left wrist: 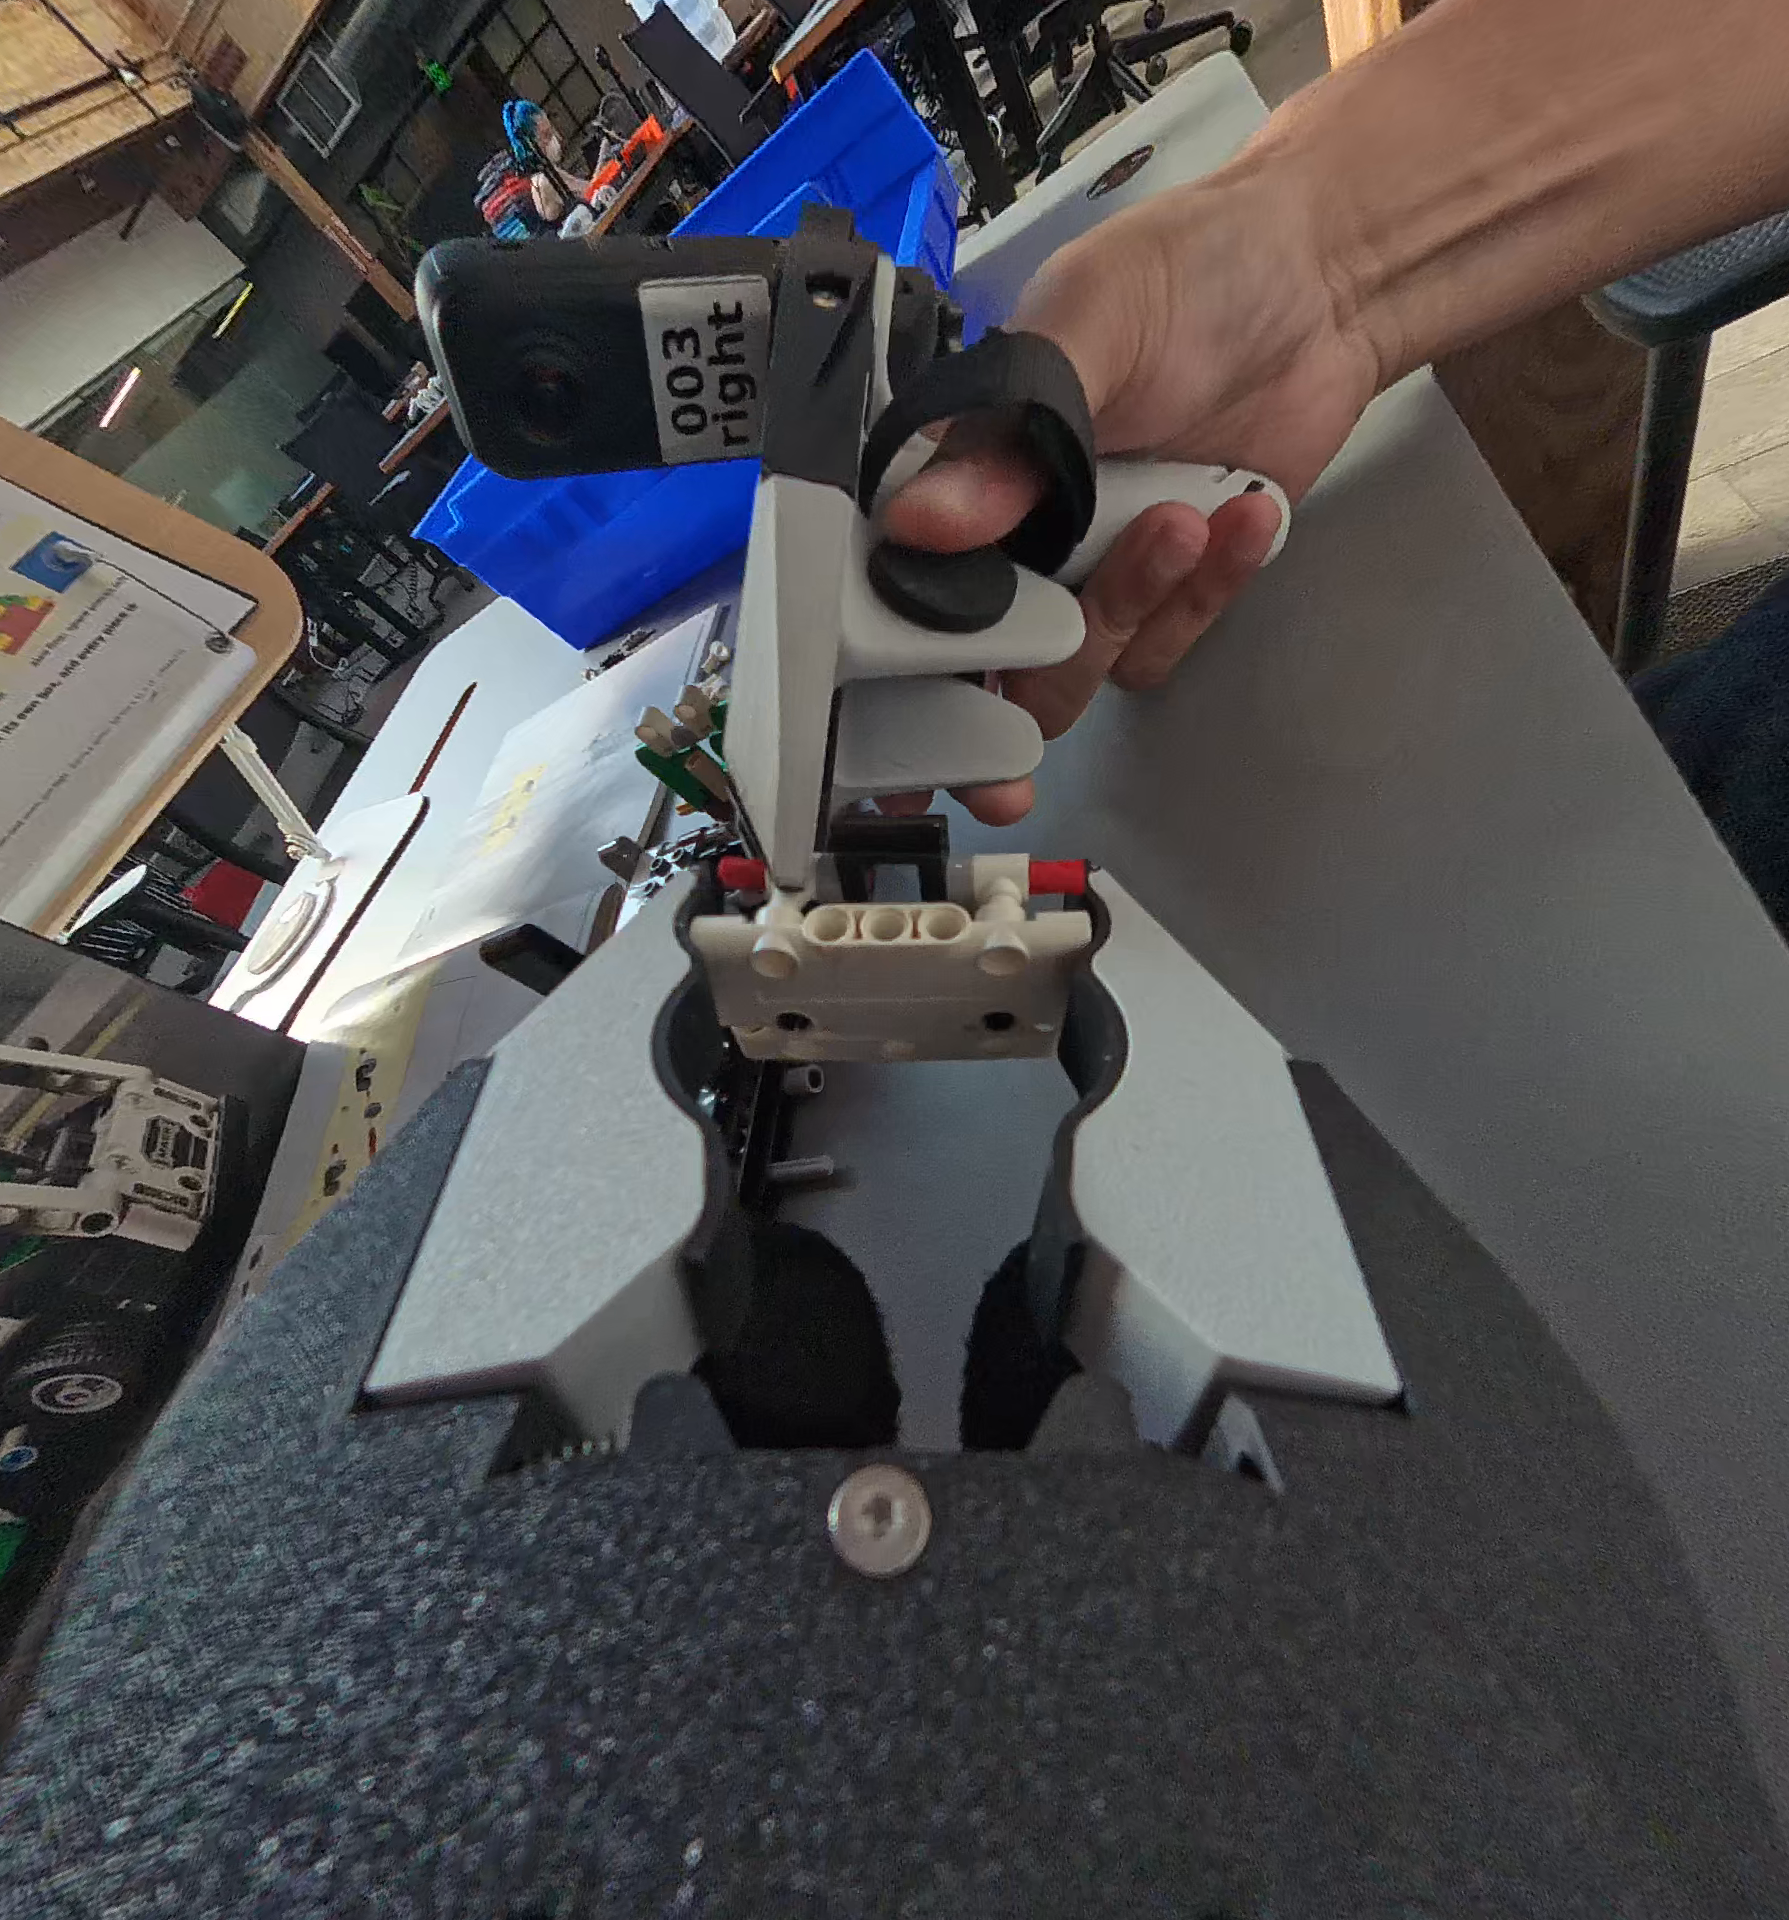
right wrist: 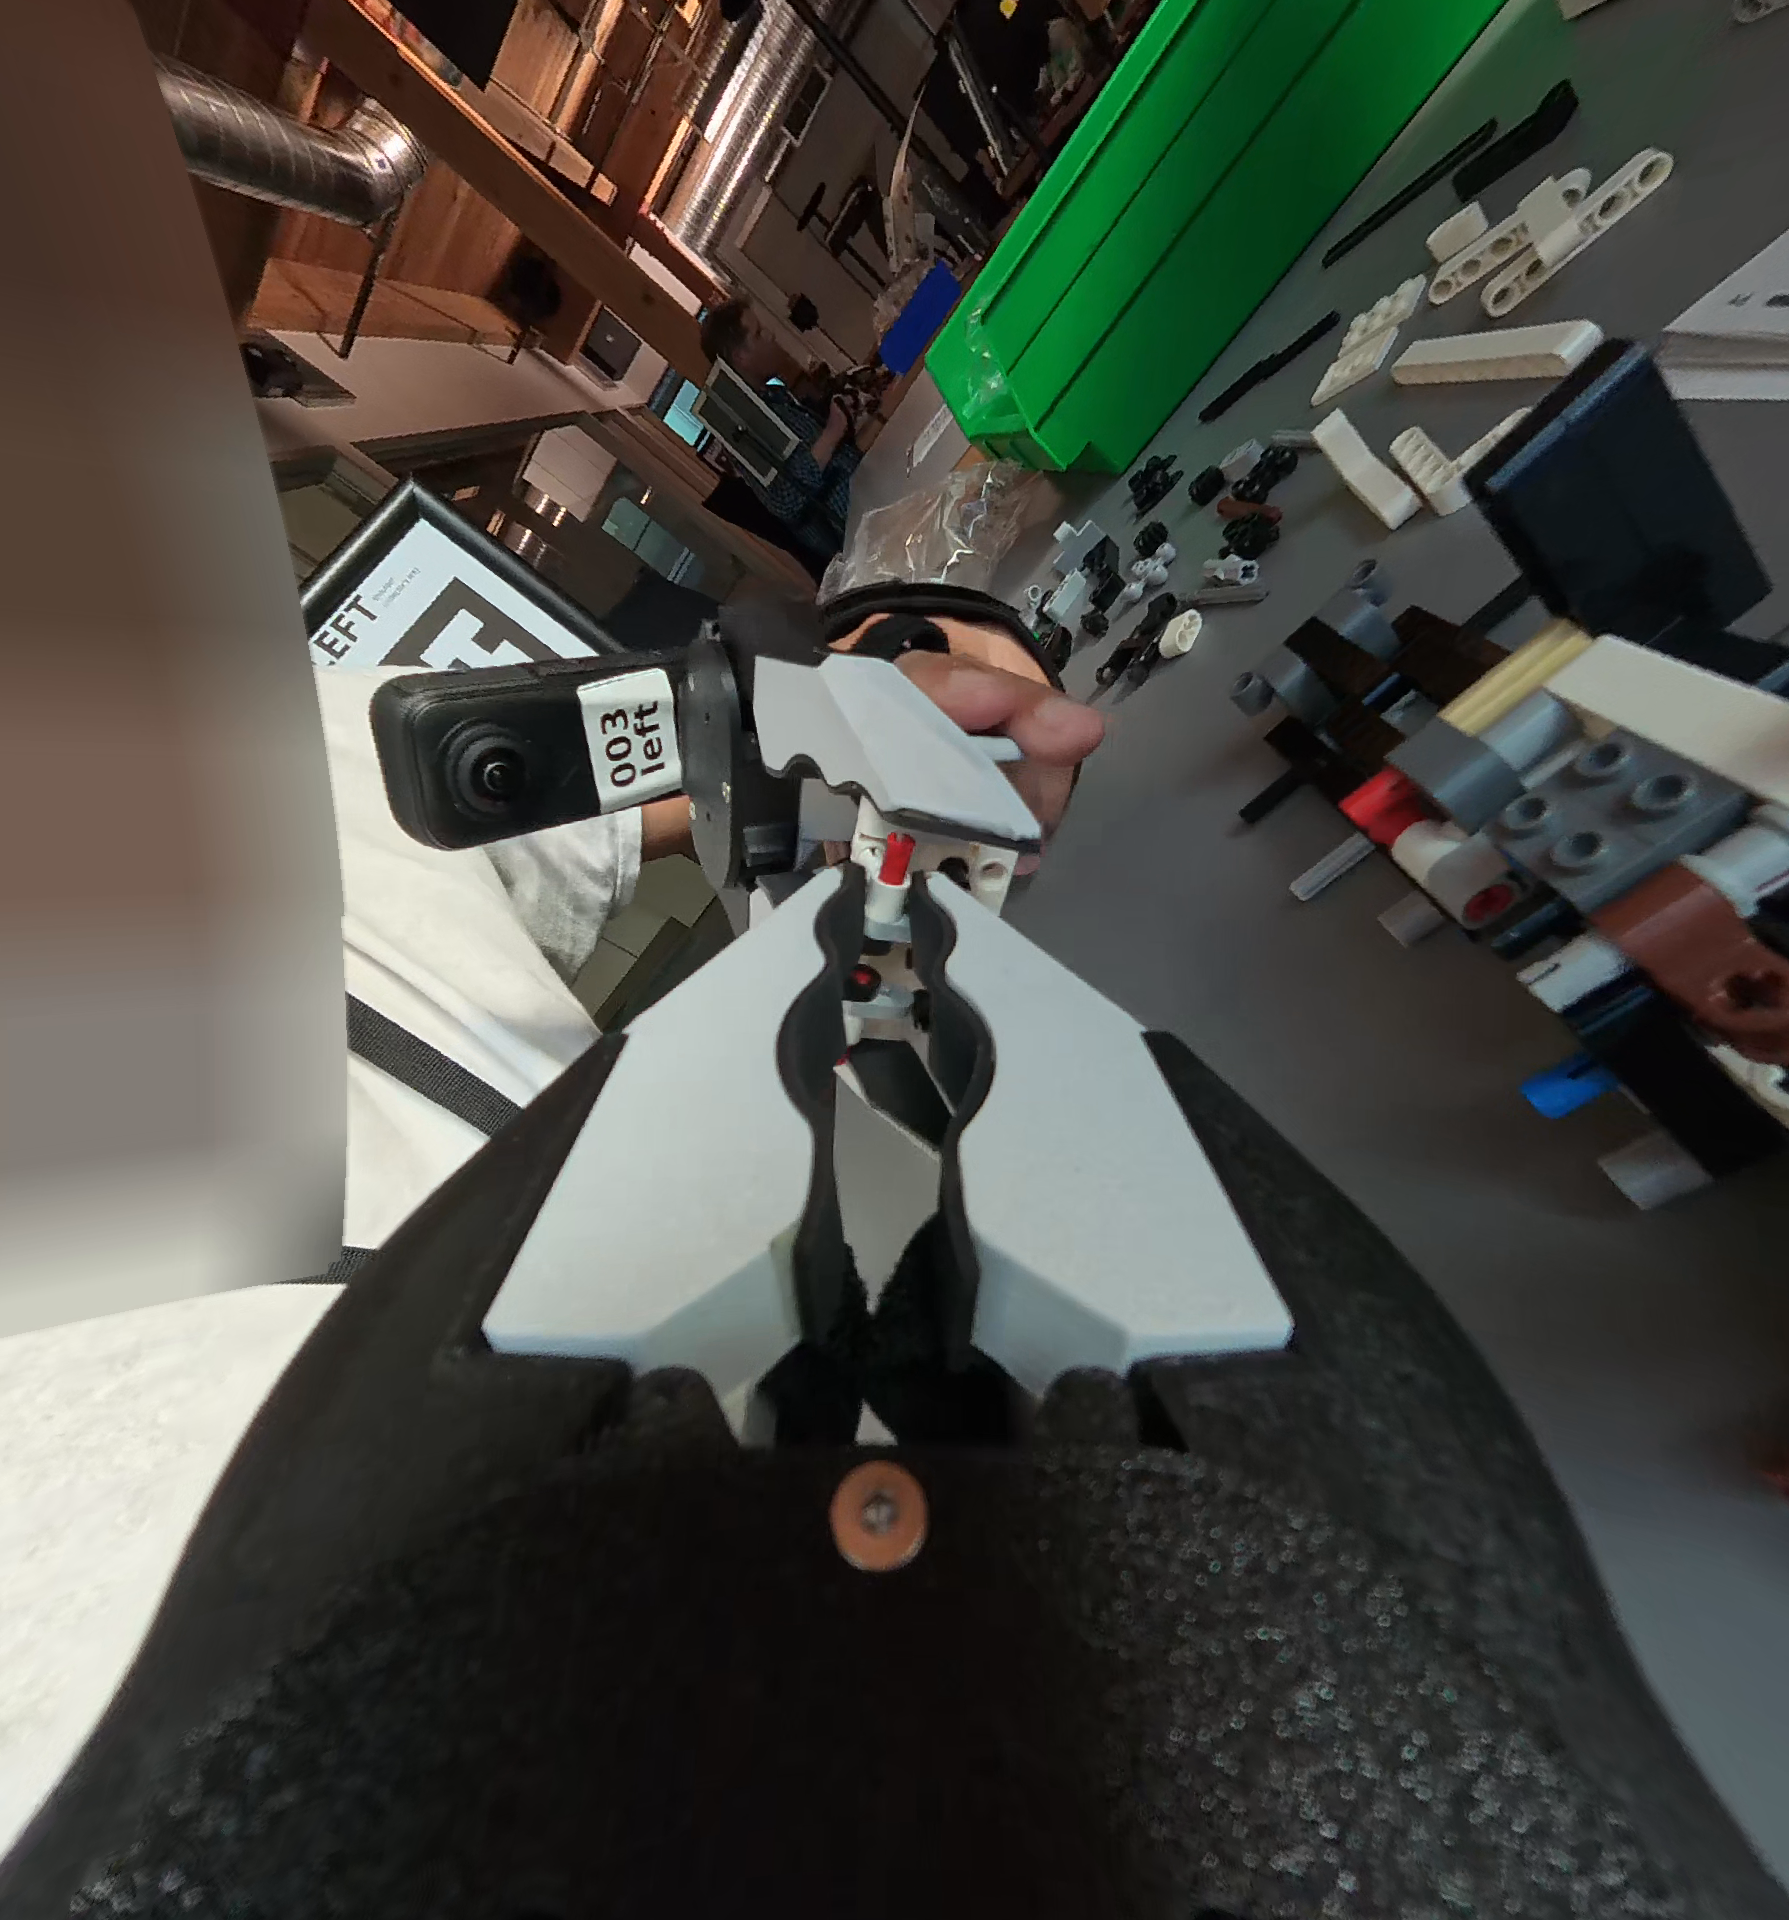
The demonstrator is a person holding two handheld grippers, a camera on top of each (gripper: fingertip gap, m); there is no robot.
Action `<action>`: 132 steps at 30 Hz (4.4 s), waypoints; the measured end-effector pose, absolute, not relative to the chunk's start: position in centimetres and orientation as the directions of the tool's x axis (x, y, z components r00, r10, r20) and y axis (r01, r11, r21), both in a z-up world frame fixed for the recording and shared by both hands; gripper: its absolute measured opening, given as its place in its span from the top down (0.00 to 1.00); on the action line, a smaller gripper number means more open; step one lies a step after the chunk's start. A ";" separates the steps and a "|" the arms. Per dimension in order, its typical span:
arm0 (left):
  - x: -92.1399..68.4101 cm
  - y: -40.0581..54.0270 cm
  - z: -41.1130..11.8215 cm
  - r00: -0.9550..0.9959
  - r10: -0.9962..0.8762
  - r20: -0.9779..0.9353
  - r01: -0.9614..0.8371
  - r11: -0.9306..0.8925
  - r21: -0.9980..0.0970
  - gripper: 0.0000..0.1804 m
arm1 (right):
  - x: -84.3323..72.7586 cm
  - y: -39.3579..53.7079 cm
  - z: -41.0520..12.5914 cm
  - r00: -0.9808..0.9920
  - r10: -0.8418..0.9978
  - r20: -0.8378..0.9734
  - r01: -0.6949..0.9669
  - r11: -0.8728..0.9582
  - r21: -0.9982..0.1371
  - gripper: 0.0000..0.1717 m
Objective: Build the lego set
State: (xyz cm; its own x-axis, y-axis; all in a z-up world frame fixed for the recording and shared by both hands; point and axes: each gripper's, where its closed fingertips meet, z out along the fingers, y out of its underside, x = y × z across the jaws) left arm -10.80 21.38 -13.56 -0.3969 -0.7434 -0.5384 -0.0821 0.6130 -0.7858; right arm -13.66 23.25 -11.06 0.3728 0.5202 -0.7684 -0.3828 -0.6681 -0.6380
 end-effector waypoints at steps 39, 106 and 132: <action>-10.6 21.9 -15.0 -0.404 -0.721 -0.563 -0.148 0.658 -0.738 0.65 | -12.7 23.2 -11.8 0.473 0.475 -0.742 -0.394 -0.639 -0.660 0.97; -11.2 21.0 -14.0 -0.461 -0.704 -0.541 -0.054 0.630 -0.775 0.65 | -14.1 23.2 -11.3 0.317 0.405 -0.858 -0.474 -0.716 -0.513 0.96; -11.9 19.8 -12.7 -0.565 -0.750 -0.344 -0.055 0.451 -0.891 0.65 | -13.4 22.7 -10.2 0.344 0.477 -0.809 -0.493 -0.642 -0.587 0.97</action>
State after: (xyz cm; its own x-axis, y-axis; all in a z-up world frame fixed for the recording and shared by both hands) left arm -11.93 19.84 -12.67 -0.5654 -0.7496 -0.3440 -0.0553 0.4507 -0.8910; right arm -13.45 22.74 -10.16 0.3438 0.4766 -0.8091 -0.4932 -0.6416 -0.5874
